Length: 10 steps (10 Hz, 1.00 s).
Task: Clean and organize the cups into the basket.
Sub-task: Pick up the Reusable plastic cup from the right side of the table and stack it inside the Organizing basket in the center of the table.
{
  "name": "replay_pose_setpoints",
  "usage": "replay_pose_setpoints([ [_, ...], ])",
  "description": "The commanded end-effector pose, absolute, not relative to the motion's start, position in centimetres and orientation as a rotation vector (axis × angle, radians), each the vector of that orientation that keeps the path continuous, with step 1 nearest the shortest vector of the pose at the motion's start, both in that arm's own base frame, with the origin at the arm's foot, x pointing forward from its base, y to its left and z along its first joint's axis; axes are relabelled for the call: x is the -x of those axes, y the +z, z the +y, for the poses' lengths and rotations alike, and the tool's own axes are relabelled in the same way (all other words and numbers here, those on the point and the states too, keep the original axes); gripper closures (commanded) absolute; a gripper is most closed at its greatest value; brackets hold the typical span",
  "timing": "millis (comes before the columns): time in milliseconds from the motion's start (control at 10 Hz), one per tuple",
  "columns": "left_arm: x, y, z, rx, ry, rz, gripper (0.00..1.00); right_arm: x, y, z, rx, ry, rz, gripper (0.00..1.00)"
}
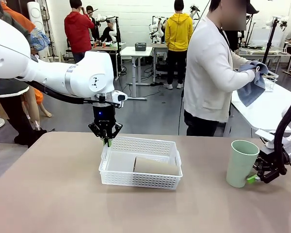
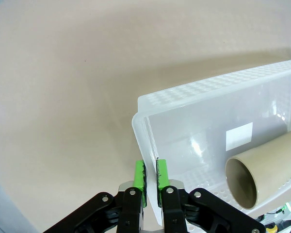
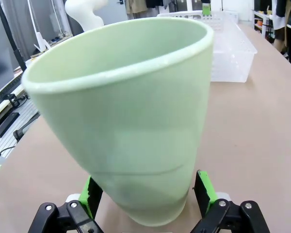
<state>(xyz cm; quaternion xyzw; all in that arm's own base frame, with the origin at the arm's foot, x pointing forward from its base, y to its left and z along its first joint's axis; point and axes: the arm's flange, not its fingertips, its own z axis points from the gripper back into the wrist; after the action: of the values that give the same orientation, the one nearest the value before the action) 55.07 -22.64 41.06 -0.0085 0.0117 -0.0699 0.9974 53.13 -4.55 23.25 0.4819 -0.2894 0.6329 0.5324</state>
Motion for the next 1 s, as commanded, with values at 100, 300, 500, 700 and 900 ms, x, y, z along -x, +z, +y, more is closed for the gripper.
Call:
replay_pose_setpoints([
  [100, -55.0, 41.2, -22.6, 0.018, -0.138, 0.021, 1.00, -54.0, 23.8, -3.0, -1.113, 1.535, -0.701, 0.00],
  [300, -55.0, 41.2, -22.6, 0.018, -0.138, 0.021, 1.00, -54.4, 23.9, -2.5, -1.128, 1.509, -0.698, 0.00],
  [500, -55.0, 41.2, -22.6, 0.018, -0.138, 0.021, 1.00, -54.3, 23.8, -2.6, -1.132, 1.515, -0.701, 0.60],
  [700, -55.0, 41.2, -22.6, 0.018, -0.138, 0.021, 1.00, -54.3, 23.8, -2.7, -1.132, 1.518, -0.696, 0.62],
  [900, -55.0, 41.2, -22.6, 0.018, -0.138, 0.021, 1.00, -53.5, 26.0, -2.9, -1.132, 1.306, -0.724, 1.00],
])
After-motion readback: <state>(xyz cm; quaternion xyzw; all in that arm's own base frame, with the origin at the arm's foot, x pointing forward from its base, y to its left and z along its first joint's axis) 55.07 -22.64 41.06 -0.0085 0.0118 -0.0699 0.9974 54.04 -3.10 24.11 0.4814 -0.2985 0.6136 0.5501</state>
